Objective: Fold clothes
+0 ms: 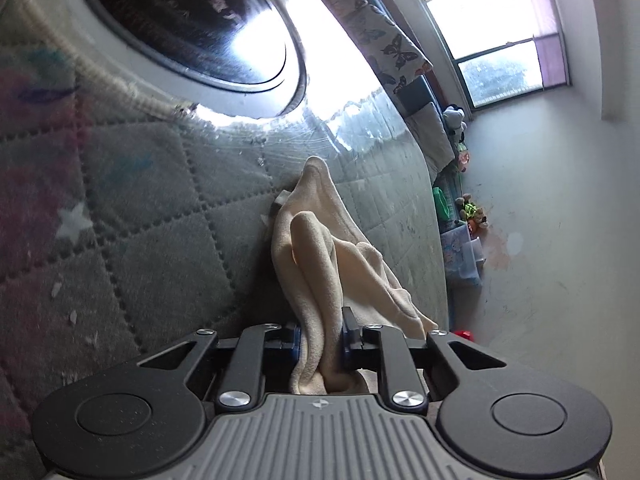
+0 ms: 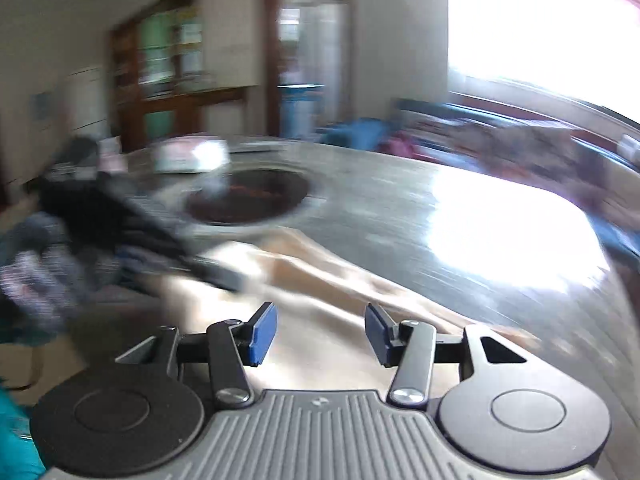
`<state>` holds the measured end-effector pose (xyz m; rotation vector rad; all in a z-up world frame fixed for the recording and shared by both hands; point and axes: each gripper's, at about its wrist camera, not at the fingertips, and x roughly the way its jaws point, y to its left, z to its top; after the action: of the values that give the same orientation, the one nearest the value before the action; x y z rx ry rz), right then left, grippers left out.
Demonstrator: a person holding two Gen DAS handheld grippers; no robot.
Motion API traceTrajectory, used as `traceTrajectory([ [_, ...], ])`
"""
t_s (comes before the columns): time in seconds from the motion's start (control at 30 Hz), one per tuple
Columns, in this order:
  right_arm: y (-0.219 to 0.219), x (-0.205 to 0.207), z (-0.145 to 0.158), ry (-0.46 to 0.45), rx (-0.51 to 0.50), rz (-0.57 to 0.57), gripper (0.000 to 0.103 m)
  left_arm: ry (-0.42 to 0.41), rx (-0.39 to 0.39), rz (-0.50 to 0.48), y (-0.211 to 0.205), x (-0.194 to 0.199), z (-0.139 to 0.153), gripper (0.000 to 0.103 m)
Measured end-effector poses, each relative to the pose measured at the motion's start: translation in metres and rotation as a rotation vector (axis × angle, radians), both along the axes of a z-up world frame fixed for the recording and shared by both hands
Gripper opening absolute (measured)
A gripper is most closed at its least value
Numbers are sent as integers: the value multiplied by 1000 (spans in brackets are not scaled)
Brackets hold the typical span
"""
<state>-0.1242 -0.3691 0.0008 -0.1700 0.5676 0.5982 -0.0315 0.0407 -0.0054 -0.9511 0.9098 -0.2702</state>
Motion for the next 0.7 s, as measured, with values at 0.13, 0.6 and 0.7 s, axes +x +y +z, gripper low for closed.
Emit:
traceTrajectory([
  [0.13,-43,14,-13,41,9,-209,51,-25,52,-14,-5,0,4,19],
  [0.6,-84,46,-46,160,215,-322,14,-111,233,-46,-23,7,22,19],
  [0.7,-83,41,-41,132,248,-326,10,-158,282,-71,-31,11,34,19],
])
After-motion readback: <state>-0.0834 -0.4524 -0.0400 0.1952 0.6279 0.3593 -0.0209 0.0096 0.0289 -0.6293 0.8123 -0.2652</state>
